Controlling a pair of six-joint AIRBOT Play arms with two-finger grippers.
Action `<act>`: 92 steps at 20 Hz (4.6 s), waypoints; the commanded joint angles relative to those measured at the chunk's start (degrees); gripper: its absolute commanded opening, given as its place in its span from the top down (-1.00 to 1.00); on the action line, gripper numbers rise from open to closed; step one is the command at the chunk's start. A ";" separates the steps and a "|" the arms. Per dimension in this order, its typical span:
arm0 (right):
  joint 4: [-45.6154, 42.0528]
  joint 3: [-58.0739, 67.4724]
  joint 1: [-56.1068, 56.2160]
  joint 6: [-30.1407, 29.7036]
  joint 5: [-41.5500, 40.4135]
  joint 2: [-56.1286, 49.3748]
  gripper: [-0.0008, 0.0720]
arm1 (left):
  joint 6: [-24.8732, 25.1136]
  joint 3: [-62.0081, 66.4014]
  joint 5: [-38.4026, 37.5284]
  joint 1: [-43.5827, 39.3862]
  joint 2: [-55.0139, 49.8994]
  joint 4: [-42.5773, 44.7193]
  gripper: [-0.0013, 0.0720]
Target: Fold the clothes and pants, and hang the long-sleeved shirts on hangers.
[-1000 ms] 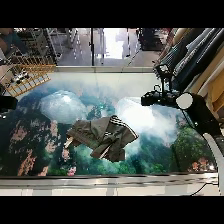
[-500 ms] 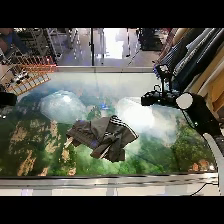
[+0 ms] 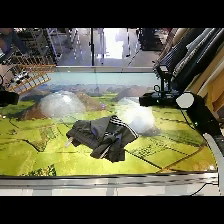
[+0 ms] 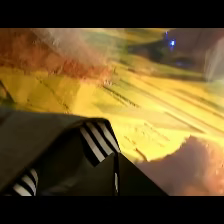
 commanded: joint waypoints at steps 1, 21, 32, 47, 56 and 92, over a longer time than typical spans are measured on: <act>-11.74 -0.02 -0.17 5.57 14.23 0.04 0.94 | 0.04 -0.02 0.07 0.00 -1.57 0.00 0.93; 17.38 -20.24 -25.68 -11.69 19.06 0.04 -0.18 | 4.66 -14.23 -1.18 0.92 -6.47 -45.81 -0.19; 38.88 -37.09 -23.32 -20.90 2.54 -2.67 -0.18 | 32.30 -63.60 42.32 -4.92 5.70 -76.28 -0.26; 39.50 -31.76 -18.38 -21.40 0.79 -15.19 -0.44 | 15.93 -46.40 54.25 -29.81 -6.80 -39.78 -0.97; 39.50 -25.73 -9.16 -19.80 -4.13 -20.63 0.34 | 2.93 -46.36 54.47 -29.57 -8.37 -30.62 0.64; 23.21 -18.93 -5.86 -11.63 -1.97 -17.77 -0.51 | 1.90 -45.33 45.77 -31.67 -6.64 -28.24 0.59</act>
